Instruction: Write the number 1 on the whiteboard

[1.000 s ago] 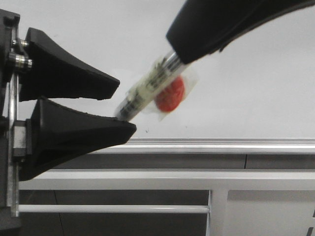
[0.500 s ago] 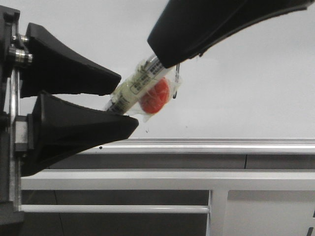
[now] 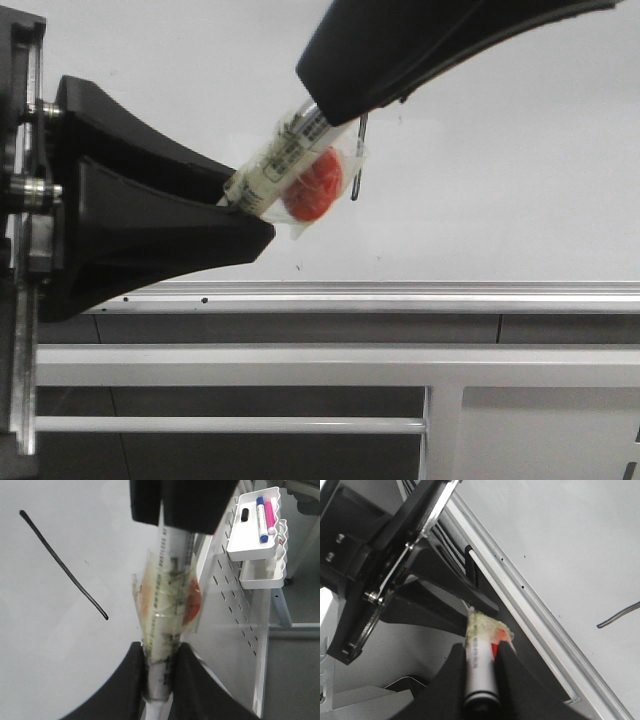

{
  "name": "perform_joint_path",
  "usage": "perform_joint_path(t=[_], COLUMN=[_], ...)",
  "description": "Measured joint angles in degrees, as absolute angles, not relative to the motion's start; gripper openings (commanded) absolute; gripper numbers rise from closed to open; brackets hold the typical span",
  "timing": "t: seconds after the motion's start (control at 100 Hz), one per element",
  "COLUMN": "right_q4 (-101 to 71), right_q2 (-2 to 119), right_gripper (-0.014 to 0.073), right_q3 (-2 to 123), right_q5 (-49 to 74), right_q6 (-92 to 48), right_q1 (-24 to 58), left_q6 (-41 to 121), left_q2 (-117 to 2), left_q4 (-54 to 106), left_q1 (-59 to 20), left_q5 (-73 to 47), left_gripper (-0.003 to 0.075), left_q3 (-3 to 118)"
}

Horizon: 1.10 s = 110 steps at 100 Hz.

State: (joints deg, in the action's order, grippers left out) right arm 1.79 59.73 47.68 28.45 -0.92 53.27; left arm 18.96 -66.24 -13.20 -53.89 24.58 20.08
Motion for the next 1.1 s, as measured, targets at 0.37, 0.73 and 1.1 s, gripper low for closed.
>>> perform_joint_path(t=[0.37,0.73,1.1], right_q4=[2.7,11.2,14.5], right_q2=[59.1,51.0,42.5], right_gripper=[0.0575,-0.006,-0.006], right_q3=[47.7,47.7,47.5], right_q5=[22.3,25.7,32.8], right_q6=[-0.9,-0.9,-0.9], right_q1=[53.3,53.3,53.3], left_q6=[18.5,18.1,18.2], left_q2=[-66.2,-66.2,-66.2], left_q4=[-9.7,15.6,45.9], left_q1=[-53.9,-56.6,-72.9], left_q5=[25.0,31.2,52.6], left_gripper=[-0.002,-0.002,-0.002], left_q3=[20.1,17.8,12.1])
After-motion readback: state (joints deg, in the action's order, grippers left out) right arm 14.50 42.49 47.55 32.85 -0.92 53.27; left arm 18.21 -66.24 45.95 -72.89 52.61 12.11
